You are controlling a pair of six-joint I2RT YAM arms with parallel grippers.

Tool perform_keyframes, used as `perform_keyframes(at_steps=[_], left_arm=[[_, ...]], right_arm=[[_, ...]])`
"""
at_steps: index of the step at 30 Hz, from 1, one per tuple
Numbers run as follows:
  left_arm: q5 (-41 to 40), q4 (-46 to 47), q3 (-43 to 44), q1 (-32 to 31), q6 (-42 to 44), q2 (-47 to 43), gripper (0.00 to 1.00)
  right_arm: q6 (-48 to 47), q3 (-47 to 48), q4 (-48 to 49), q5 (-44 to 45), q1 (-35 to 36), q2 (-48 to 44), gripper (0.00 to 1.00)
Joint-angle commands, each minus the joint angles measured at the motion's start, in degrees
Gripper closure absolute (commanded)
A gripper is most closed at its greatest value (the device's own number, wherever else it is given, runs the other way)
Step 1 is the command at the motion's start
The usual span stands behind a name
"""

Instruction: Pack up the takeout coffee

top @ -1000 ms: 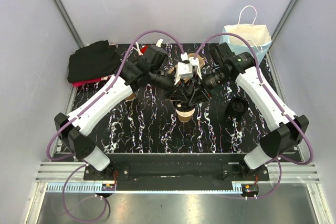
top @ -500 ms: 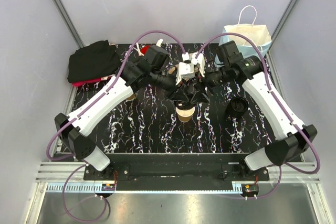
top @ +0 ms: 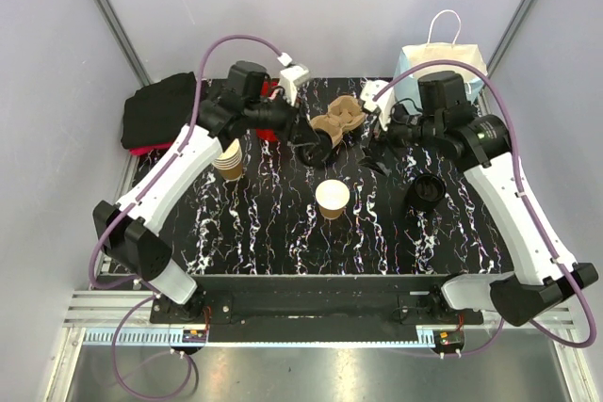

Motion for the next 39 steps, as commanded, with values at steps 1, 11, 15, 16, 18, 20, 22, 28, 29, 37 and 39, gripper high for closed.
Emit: perform_keyframes(at_steps=[1,11,15,16,18,20,22,28,29,37,39], left_arm=[[2.3,10.8,-4.9,4.3,-16.2,0.5,0.92],[8.7,27.2,-14.1,7.4,-35.4,0.5,0.92],[11.7,34.4,-18.4,8.5,-41.5,0.0,0.92],[12.0,35.8,-18.8,8.7,-42.1,-0.1,0.92],[12.2,36.7,-19.6,9.3,-43.5,0.0,0.92],[12.5,37.1,-20.1,9.8,-44.8,-0.1,0.92],[12.8,39.6,-20.9,10.1,-45.8,0.0,0.92],[13.7,41.8,-22.0,10.1,-47.6,-0.3,0.92],[13.8,41.8,-22.1,10.2,-47.8,-0.3,0.92],[14.5,43.0,-22.6,10.2,-48.4,-1.0,0.92],[14.7,43.3,-22.5,10.2,-48.5,-1.0,0.92]], right_arm=[[-0.5,-1.1,3.7,1.9,4.2,-0.1,0.08],[7.1,2.9,9.9,-1.6,10.1,8.0,0.29],[6.8,2.4,10.8,0.9,12.7,11.2,0.32],[6.9,2.1,11.1,1.0,13.3,11.6,0.33],[7.4,1.2,11.8,0.9,13.7,12.1,0.36],[7.4,0.7,12.1,1.1,14.3,12.3,0.38],[7.5,0.1,12.8,2.4,14.6,12.6,0.40],[6.8,-0.7,14.5,5.8,15.1,13.7,0.44],[6.8,-0.7,15.3,6.8,15.1,14.0,0.44],[6.2,-0.7,17.4,9.9,15.1,15.2,0.54],[6.1,-0.9,17.3,9.8,15.1,15.5,0.58]])
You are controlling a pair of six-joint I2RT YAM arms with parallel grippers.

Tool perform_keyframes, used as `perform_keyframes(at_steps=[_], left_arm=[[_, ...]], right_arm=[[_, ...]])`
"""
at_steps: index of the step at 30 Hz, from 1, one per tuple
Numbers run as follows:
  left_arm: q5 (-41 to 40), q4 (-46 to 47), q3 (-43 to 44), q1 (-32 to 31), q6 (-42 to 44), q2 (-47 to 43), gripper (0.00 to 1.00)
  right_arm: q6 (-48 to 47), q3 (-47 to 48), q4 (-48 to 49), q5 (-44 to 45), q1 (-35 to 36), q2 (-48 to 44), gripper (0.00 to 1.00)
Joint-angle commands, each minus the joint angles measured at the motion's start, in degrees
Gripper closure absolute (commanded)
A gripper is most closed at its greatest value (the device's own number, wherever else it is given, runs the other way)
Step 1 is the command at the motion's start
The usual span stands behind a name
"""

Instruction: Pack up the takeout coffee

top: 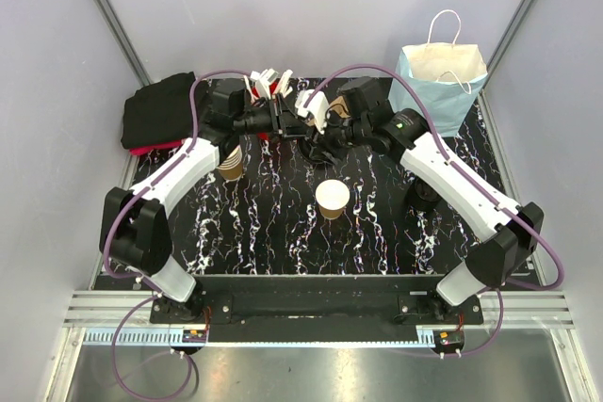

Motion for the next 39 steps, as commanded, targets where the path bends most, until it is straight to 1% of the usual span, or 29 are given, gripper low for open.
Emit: perform_keyframes(at_steps=[1,5,7,10,14,17,18,19,20,21,22,24,25,31,33,34,35,36,39], left_arm=[[2.8,4.6,0.0,0.1,-1.4,-2.1,0.92],[3.0,5.0,-0.2,0.3,-2.1,-1.9,0.92],[3.2,5.7,-0.4,0.3,-2.6,-1.7,0.92],[3.5,6.3,-0.5,0.5,-3.2,-1.7,0.92],[3.6,6.8,-0.7,0.6,-3.5,-1.8,0.92],[3.7,7.2,-0.8,0.7,-3.6,-2.0,0.92],[3.7,7.2,-0.9,0.7,-3.6,-2.0,0.92],[3.8,7.2,-0.9,0.8,-3.6,-2.1,0.92],[3.8,7.2,-1.0,0.8,-3.6,-2.0,0.92],[3.8,7.2,-0.9,0.8,-3.6,-2.0,0.92],[3.7,7.2,-1.1,0.8,-3.6,-2.1,0.92],[3.9,7.6,-1.1,0.8,-3.8,-2.1,0.92],[4.0,7.7,-1.2,0.8,-4.0,-2.1,0.92],[4.3,8.8,-1.6,1.3,-5.1,-2.4,0.92],[4.3,9.1,-1.6,1.4,-5.1,-2.4,0.92],[4.3,9.1,-1.7,1.5,-5.1,-2.6,0.92],[4.3,9.1,-1.7,1.4,-5.1,-2.6,0.92],[4.3,9.1,-1.7,1.4,-5.2,-2.7,0.92],[4.3,9.2,-1.8,1.5,-5.2,-2.8,0.92]], right_arm=[[-0.3,-0.2,2.5,1.9,0.5,0.7,0.63],[-0.3,-0.3,2.3,1.3,0.5,0.7,0.66],[-0.5,-0.4,2.3,1.2,0.5,0.8,0.64],[-1.1,-0.6,2.3,1.9,0.8,1.0,0.58],[-1.7,-1.0,2.6,3.7,1.7,1.5,0.53],[-1.8,-1.0,3.4,5.2,1.8,1.9,0.43],[-1.8,-1.0,3.5,5.2,1.8,2.0,0.42],[-2.1,-1.0,2.9,3.9,1.9,2.0,0.42],[-2.3,-0.8,2.5,2.9,1.9,1.8,0.44],[-2.2,-0.6,2.2,2.2,1.9,1.9,0.49],[-1.6,-0.5,2.1,1.7,1.9,1.8,0.52],[-1.5,-0.1,2.2,2.3,2.0,2.2,0.60],[-1.7,0.0,2.1,3.1,2.0,2.3,0.62],[-2.3,-1.1,2.5,4.3,2.5,2.5,0.60],[-2.5,-1.8,2.7,5.2,3.1,2.6,0.64],[-2.9,-1.8,2.7,6.1,3.3,2.7,0.70],[-3.0,-1.9,2.8,6.4,3.6,2.8,0.83],[-3.0,-1.9,2.8,6.6,3.7,2.9,0.87],[-2.9,-1.7,2.7,6.5,3.9,2.9,0.88]])
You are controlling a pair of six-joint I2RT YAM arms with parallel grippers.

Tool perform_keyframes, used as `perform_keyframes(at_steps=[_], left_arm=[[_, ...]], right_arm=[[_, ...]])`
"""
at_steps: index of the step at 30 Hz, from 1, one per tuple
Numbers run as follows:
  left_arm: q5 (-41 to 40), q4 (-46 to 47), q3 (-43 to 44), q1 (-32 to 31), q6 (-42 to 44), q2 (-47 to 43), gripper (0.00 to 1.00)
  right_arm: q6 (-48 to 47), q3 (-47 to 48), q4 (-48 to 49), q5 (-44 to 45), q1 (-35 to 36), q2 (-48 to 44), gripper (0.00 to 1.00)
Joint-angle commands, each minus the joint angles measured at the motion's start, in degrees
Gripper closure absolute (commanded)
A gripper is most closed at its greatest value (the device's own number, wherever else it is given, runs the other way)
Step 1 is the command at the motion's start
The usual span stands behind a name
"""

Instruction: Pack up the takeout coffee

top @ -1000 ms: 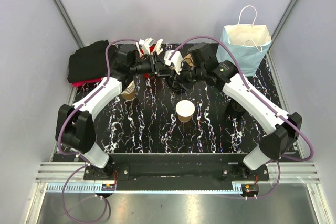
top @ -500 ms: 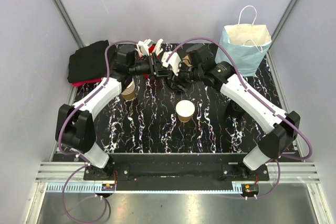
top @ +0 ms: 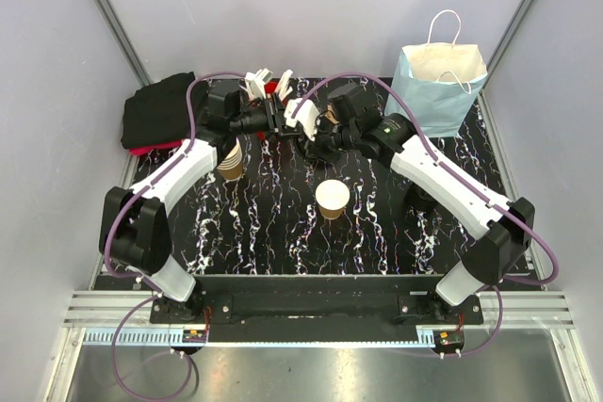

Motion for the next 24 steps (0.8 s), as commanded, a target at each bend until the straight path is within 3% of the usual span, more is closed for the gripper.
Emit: perform_keyframes(at_steps=[1,6,10,13,14,24], left_arm=[[3.5,5.6,-0.2,-0.1,-2.0,-2.8,0.92],[3.4,5.5,-0.3,0.0,-1.7,-3.0,0.91],[3.2,5.4,-0.5,0.1,-1.3,-3.2,0.84],[3.0,5.2,-0.7,0.3,-0.8,-3.3,0.68],[3.0,5.2,-0.6,0.3,-0.6,-3.3,0.56],[3.8,4.8,-0.2,2.5,0.7,-4.5,0.23]], right_arm=[[-0.3,-0.5,0.4,1.6,0.9,1.2,0.89],[-0.3,1.1,-0.6,1.1,0.9,1.2,0.93],[-0.5,2.2,-2.1,0.9,0.9,0.8,1.00],[-0.9,2.8,-3.6,0.1,0.8,0.3,1.00],[-0.9,3.2,-4.1,-0.2,0.9,-0.1,1.00],[-2.6,4.7,-10.1,-2.2,0.9,-3.7,1.00]])
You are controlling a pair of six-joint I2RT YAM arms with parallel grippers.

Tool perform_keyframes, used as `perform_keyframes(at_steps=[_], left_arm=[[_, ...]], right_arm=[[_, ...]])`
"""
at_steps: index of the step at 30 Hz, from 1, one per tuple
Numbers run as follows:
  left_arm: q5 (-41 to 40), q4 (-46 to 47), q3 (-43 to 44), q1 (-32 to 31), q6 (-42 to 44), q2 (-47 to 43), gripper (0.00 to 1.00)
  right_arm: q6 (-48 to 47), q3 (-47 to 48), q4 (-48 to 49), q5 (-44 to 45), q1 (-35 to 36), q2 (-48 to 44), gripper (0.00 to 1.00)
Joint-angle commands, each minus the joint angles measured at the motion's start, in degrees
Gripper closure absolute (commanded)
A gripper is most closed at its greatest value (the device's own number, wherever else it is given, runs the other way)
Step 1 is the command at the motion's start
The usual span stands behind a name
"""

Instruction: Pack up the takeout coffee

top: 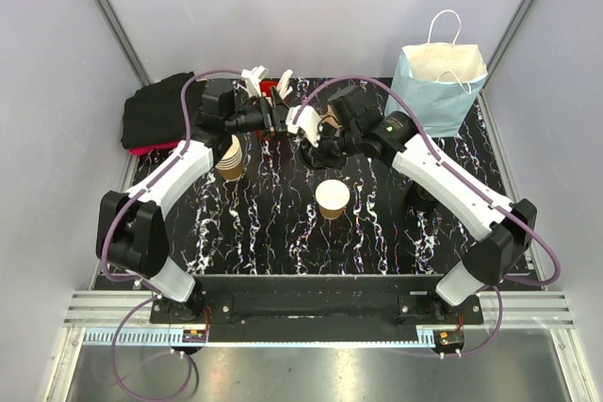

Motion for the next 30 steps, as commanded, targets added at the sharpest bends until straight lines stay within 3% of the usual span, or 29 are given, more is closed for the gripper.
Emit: perform_keyframes(at_steps=[1,7,17,22,26,30], left_arm=[[2.4,2.9,1.0,2.1,1.1,-3.4,0.21],[2.9,0.1,2.8,4.4,3.5,-4.7,0.01],[2.6,-22.1,13.1,6.8,24.1,-7.7,0.01],[2.1,-34.4,23.1,9.6,34.4,-4.4,0.01],[-4.6,-39.4,30.1,9.9,40.7,-3.9,0.01],[-10.6,-42.0,31.8,10.0,44.3,-5.9,0.01]], right_arm=[[-1.8,3.1,-3.5,-1.2,0.5,-4.7,1.00],[-3.5,2.1,-5.5,-0.2,0.6,-8.2,1.00],[-6.2,2.9,-8.2,4.8,0.4,-11.6,1.00],[-7.3,2.0,-8.3,6.3,-1.9,-14.6,1.00],[-7.7,0.5,-8.5,6.9,-3.2,-16.0,1.00],[-7.9,-1.2,-9.7,6.4,-3.2,-14.1,1.00]])
